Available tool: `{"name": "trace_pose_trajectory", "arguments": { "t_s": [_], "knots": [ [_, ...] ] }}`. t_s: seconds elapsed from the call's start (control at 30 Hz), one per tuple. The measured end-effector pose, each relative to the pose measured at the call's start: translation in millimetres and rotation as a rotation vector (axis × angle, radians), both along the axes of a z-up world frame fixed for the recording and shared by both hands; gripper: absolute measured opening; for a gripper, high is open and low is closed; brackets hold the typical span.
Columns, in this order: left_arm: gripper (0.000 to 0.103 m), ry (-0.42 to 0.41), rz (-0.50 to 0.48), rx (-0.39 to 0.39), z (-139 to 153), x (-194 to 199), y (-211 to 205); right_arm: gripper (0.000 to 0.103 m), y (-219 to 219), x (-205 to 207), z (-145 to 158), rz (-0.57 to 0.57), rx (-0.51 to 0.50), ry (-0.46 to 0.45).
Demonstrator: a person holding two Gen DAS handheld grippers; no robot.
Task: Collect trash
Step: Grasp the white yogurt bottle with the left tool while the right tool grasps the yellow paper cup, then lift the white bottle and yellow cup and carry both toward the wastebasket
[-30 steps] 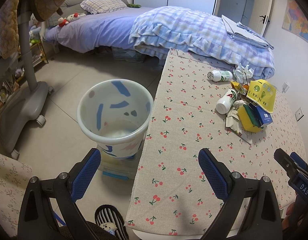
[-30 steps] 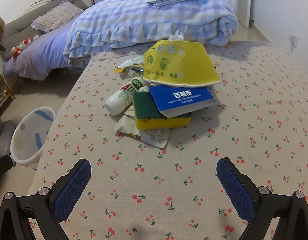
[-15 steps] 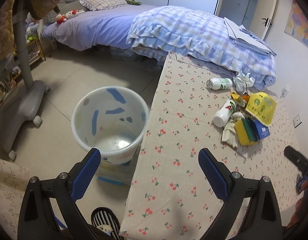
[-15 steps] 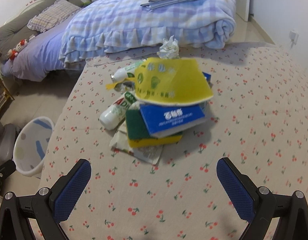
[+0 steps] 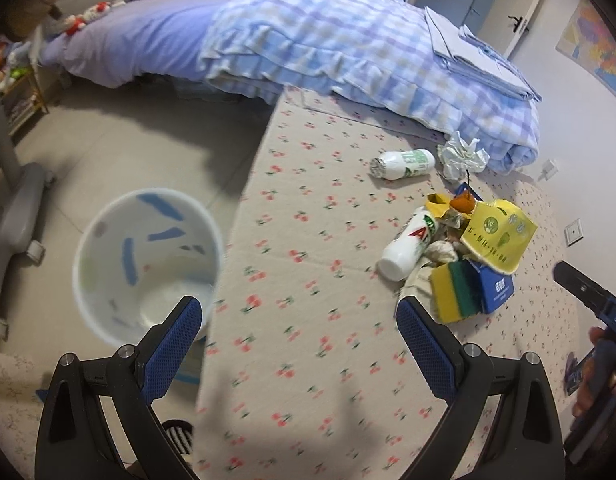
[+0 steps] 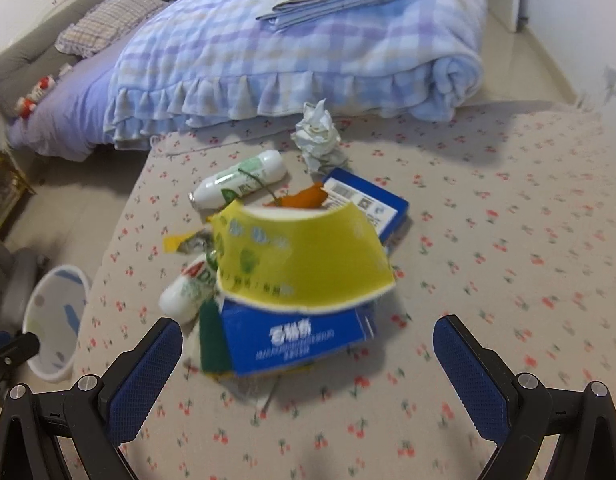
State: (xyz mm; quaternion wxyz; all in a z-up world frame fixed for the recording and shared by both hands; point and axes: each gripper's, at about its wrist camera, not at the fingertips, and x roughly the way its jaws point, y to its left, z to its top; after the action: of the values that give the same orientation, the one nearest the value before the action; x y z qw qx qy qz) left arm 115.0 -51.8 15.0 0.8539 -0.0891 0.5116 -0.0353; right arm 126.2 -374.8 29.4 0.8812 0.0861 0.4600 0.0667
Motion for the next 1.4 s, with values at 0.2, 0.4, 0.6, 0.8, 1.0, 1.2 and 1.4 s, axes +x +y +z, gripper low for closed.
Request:
{"name": "trace_pose_trajectory", "arguments": {
  "t_s": [0.2, 0.4, 0.6, 0.8, 1.0, 1.2, 1.4],
  "knots": [
    [0.099, 0.054, -0.066, -0.097, -30.7, 42.3, -28.2, 0.103, -17.7, 43.5, -27.2, 0.021, 0.086, 0.063],
    [0.099, 0.078, -0.128, -0.193, -57.5, 77.1, -54.7, 0.103, -23.8, 70.4, -52.5, 0.087, 0.142, 0.093],
    [0.091, 0.068, -0.207, -0.219, -73.9, 97.6, -79.2, 0.102, -29.6, 86.0, -67.2, 0.128, 0.237, 0.094],
    [0.061, 0.108, -0.207, -0.241, -91.3, 108.3, -88.8, 0.072, -35.3, 89.1, -76.0, 0.126, 0.291, 0.108],
    [0.042, 0.099, -0.201, -0.234, -90.8, 104.5, -96.4, 0.027, -38.8, 84.9, -76.8, 0.119, 0.287, 0.123],
    [0.041, 0.078, -0.141, -0.21, -84.1, 92.9, -89.4, 0.077, -48.8, 73.4, -58.7, 0.078, 0.234, 0.082],
    [0.04, 0.057, -0.098, -0.231, -68.6, 81.1, -70.3, 0.087, -46.1, 74.7, -39.0, 0.03, 0.064, -0.025]
  ]
}}
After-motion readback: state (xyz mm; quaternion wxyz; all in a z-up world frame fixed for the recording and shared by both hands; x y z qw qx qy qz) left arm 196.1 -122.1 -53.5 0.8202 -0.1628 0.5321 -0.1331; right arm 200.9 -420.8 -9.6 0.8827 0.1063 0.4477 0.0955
